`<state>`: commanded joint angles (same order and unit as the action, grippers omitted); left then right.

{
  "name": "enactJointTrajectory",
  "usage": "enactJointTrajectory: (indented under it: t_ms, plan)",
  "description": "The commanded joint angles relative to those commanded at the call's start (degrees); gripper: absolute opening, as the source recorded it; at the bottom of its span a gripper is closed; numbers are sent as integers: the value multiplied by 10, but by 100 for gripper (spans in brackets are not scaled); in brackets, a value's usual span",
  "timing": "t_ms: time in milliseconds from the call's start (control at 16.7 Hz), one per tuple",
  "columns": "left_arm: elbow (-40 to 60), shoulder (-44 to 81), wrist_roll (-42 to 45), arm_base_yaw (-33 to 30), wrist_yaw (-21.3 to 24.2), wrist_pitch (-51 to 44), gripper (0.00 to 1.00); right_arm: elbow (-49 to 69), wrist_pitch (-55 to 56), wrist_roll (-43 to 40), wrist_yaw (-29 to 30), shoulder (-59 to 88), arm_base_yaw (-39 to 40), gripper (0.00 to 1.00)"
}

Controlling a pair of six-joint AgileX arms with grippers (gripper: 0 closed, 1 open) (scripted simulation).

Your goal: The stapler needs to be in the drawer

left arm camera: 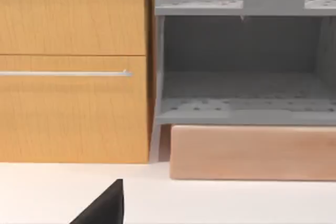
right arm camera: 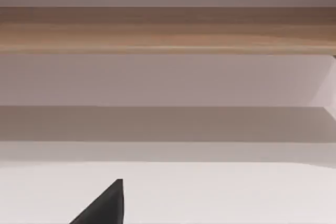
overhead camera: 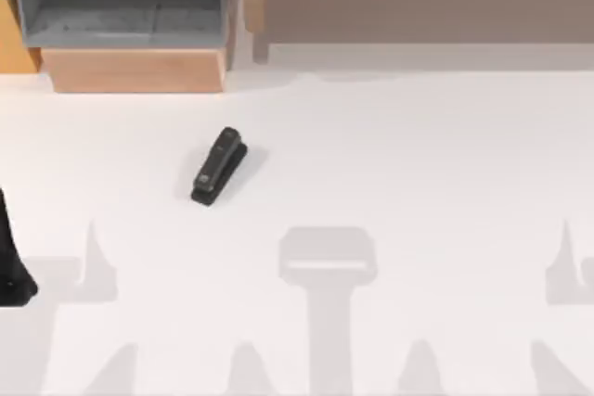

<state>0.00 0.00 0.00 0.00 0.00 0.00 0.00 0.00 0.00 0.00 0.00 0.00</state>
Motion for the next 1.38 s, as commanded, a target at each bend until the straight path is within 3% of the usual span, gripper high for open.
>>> enactJointTrajectory:
  t_ms: [300, 540, 1380]
  plan:
    - [13, 33, 21, 2, 10, 15, 100, 0, 0, 0, 0, 0, 0, 100]
    - [64, 150, 98, 17, 40, 70, 100, 0, 0, 0, 0, 0, 0, 100]
    - [409, 863, 599, 152, 188, 440, 100, 0, 0, 0, 0, 0, 0, 100]
